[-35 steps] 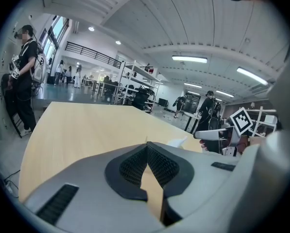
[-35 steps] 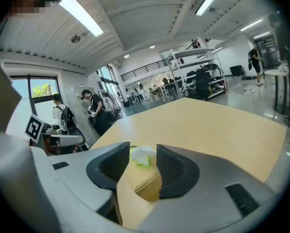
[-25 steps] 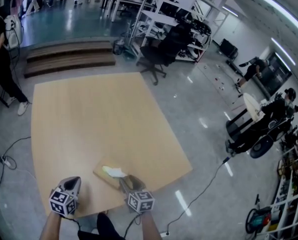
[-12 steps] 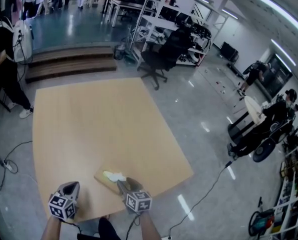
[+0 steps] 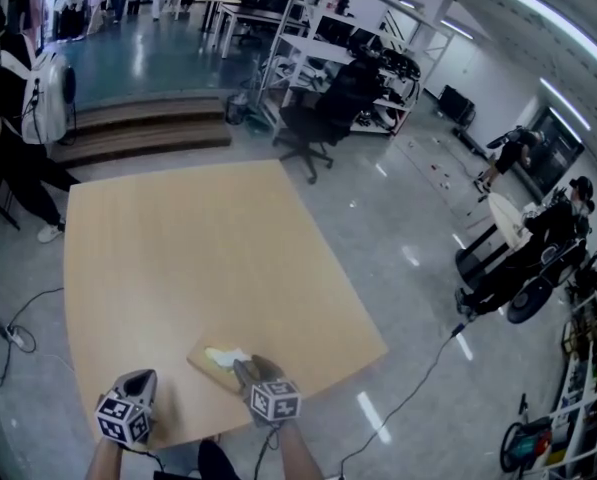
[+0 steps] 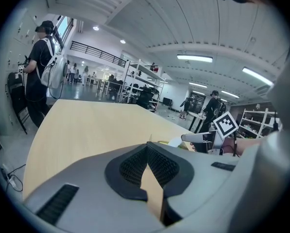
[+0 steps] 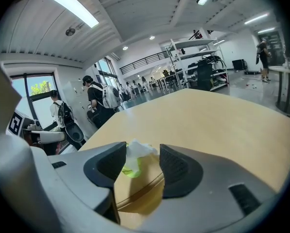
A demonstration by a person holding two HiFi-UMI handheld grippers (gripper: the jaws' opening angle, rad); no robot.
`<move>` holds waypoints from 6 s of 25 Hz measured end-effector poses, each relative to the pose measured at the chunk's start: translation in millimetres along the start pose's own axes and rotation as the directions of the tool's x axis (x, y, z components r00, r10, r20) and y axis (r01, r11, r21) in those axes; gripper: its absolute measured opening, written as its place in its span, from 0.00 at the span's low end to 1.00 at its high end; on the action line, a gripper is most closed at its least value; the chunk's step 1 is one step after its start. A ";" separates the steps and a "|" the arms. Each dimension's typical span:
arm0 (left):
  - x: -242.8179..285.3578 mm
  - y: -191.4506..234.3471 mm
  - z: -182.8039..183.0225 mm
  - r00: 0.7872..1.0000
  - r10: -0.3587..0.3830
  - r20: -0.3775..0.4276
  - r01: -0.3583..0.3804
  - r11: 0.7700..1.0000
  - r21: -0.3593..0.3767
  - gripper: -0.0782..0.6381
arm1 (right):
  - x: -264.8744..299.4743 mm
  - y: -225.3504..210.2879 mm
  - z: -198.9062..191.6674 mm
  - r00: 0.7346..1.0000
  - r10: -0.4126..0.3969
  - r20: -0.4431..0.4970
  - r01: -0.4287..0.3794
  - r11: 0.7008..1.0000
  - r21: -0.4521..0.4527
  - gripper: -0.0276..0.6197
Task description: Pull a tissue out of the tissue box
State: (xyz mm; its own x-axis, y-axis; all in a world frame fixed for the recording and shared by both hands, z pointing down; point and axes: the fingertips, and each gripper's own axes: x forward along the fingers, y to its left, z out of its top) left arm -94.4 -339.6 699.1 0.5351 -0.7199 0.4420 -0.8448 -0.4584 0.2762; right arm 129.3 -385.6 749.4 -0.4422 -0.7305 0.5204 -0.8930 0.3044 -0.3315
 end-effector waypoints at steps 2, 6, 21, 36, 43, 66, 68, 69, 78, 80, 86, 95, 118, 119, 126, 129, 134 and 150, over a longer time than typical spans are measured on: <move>-0.6 0.0 0.2 1.000 -0.002 -0.001 0.002 1.000 0.000 0.12 | 1.0 2.7 0.8 1.000 0.001 -0.006 -0.001 1.000 -0.012 0.37; -0.1 -2.4 0.9 1.000 -0.006 -0.002 0.006 1.000 0.002 0.12 | 1.1 3.8 -0.8 1.000 -0.005 -0.012 0.005 0.999 -0.033 0.34; -0.4 -2.2 -1.0 1.000 -0.006 -0.008 0.006 1.000 0.004 0.12 | 1.6 5.8 -1.4 0.999 -0.034 -0.006 0.033 0.997 -0.073 0.16; -6.7 -1.7 0.5 1.000 0.006 0.007 -0.006 1.000 0.001 0.12 | -2.1 3.0 -7.3 0.997 -0.071 -0.025 0.067 0.989 -0.130 0.05; -5.1 2.3 -0.7 1.000 0.004 0.009 -0.004 1.000 -0.004 0.12 | 1.3 5.2 -2.9 0.997 -0.072 -0.018 0.069 0.987 -0.148 0.05; -27.5 -5.1 12.3 0.998 0.023 0.066 -0.023 1.000 0.002 0.12 | -28.5 20.4 55.9 0.990 -0.060 0.126 0.080 0.983 -0.165 0.05; -27.3 -8.2 15.2 0.997 0.020 0.073 -0.021 1.000 0.004 0.12 | -32.9 19.4 67.5 0.987 -0.061 0.149 0.086 0.982 -0.170 0.05; -27.2 -9.5 16.6 0.997 0.018 0.075 -0.019 1.000 0.005 0.12 | -34.6 18.5 72.8 0.985 -0.063 0.159 0.090 0.981 -0.170 0.05; -37.1 -11.3 26.0 0.994 0.024 0.106 -0.025 1.000 0.008 0.12 | -53.7 28.2 110.7 0.971 -0.058 0.233 0.105 0.975 -0.195 0.05; -38.6 -9.0 26.0 0.993 0.029 0.114 -0.031 0.999 0.012 0.12 | -55.6 30.3 114.9 0.968 -0.054 0.246 0.105 0.975 -0.197 0.05; -46.4 -12.1 31.8 0.991 0.031 0.133 -0.035 0.999 0.027 0.12 | -70.0 34.4 112.6 0.964 -0.061 0.258 0.113 0.975 -0.192 0.05; -63.2 -24.1 47.9 0.986 0.021 0.164 -0.029 0.998 0.048 0.12 | -109.2 40.2 101.8 0.954 -0.063 0.293 0.110 0.983 -0.149 0.05; -106.6 -47.7 55.5 0.969 -0.033 0.243 0.007 0.994 0.106 0.12 | -204.3 83.7 49.5 0.921 -0.106 0.375 0.167 0.977 -0.134 0.05; -109.9 -45.5 53.6 0.969 -0.033 0.246 0.007 0.994 0.107 0.12 | -207.3 88.6 45.9 0.918 -0.106 0.381 0.168 0.977 -0.133 0.05; -120.5 -46.1 54.1 0.967 -0.034 0.253 0.007 0.994 0.109 0.12 | -225.4 102.4 40.4 0.912 -0.104 0.397 0.171 0.976 -0.136 0.05; -123.6 -50.1 56.6 0.966 -0.040 0.254 0.013 0.994 0.109 0.12 | -230.4 104.0 38.8 0.912 -0.103 0.397 0.168 0.977 -0.133 0.05; -128.0 -51.8 62.4 0.966 -0.050 0.254 0.022 0.994 0.110 0.12 | -230.0 109.8 41.0 0.915 -0.097 0.393 0.166 0.975 -0.145 0.05; -129.6 -49.9 63.9 0.966 -0.038 0.257 0.010 0.994 0.110 0.12 | -224.8 111.3 46.2 0.915 -0.085 0.394 0.156 0.976 -0.151 0.05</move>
State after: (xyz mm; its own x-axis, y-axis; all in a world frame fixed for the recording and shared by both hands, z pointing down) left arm -121.3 -256.7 573.4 0.5502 -0.8115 0.1967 -0.8337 -0.5202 0.1854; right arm 133.3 -215.7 559.1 -0.2959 -0.9353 0.1939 -0.9532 0.2758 -0.1239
